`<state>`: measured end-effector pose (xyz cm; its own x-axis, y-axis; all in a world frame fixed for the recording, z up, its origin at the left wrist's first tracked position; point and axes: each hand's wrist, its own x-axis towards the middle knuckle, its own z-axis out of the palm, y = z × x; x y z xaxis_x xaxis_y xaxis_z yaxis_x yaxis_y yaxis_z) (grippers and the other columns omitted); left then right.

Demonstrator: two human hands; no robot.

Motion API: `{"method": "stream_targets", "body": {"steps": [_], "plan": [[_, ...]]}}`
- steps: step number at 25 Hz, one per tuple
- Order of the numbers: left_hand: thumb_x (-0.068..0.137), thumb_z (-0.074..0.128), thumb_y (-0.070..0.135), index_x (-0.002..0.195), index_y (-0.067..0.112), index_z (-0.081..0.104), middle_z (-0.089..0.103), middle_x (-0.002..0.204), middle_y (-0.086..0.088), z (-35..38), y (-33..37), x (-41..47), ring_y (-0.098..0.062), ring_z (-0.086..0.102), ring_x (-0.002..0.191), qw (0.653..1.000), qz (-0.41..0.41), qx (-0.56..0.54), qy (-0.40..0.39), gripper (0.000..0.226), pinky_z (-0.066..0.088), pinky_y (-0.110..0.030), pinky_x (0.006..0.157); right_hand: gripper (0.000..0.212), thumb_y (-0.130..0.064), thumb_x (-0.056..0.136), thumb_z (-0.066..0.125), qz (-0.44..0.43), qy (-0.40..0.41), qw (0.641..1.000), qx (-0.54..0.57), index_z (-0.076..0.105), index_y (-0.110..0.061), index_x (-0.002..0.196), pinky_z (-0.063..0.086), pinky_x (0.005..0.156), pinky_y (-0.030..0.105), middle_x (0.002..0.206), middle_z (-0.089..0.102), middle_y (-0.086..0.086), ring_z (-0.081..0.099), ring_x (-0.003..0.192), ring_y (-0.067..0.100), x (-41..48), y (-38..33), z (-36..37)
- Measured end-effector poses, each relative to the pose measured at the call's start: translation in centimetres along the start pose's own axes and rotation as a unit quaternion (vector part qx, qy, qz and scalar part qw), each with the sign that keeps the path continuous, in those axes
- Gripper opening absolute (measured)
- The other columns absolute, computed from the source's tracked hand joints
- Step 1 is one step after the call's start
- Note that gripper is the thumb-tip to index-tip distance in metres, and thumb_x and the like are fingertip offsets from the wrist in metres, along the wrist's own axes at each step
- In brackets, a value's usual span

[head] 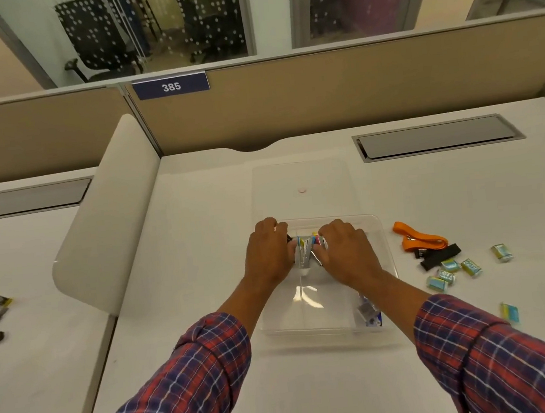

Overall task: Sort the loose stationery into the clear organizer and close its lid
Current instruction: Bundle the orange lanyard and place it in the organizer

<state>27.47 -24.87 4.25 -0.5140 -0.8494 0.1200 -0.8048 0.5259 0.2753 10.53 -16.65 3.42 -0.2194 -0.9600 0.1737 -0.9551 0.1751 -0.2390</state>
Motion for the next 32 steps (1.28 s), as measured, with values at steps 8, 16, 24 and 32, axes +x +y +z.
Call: {"method": "stream_targets", "body": {"steps": [8,16,24,32], "plan": [[0.101,0.005,0.064,0.164,0.014,0.014,0.007,0.172,-0.016,1.2,2.7,-0.9,-0.033,0.001,0.16,0.995,0.05,0.087,-0.028,0.081,0.009,-0.052,0.129,0.074,-0.055,0.101,0.039,-0.02,-0.036,0.999,-0.036,0.018,-0.013,0.159,0.016,0.123,0.046,0.168,0.017,0.012,0.018,0.154,0.03,-2.3,3.3,-0.6],[0.104,0.017,0.062,0.165,0.015,0.004,-0.004,0.172,-0.018,2.6,11.2,0.9,-0.035,-0.011,0.159,0.991,0.091,0.092,-0.029,0.078,0.003,-0.053,0.129,0.074,-0.053,0.102,0.037,0.035,-0.013,0.999,-0.039,0.018,-0.011,0.159,0.018,0.123,0.048,0.168,0.017,0.014,0.018,0.154,0.032,-4.6,10.6,-4.5],[0.105,0.029,0.059,0.164,0.016,0.011,0.004,0.172,-0.018,5.3,21.6,2.8,-0.035,-0.005,0.159,0.983,0.146,0.107,-0.031,0.075,0.003,-0.057,0.127,0.072,-0.05,0.102,0.045,0.095,-0.026,0.995,-0.034,0.025,-0.009,0.157,0.025,0.12,0.049,0.164,0.029,0.016,0.029,0.15,0.034,-7.8,20.6,-6.4],[0.101,0.043,0.052,0.156,0.009,0.033,0.032,0.165,-0.016,8.0,26.7,3.3,-0.034,0.008,0.159,0.962,0.185,0.165,-0.111,0.07,-0.007,-0.065,0.123,0.049,-0.036,0.103,0.046,0.06,-0.113,0.991,-0.043,0.042,-0.021,0.149,0.035,0.1,0.048,0.144,0.056,0.004,0.052,0.129,0.027,-7.3,26.3,-6.1]]}}
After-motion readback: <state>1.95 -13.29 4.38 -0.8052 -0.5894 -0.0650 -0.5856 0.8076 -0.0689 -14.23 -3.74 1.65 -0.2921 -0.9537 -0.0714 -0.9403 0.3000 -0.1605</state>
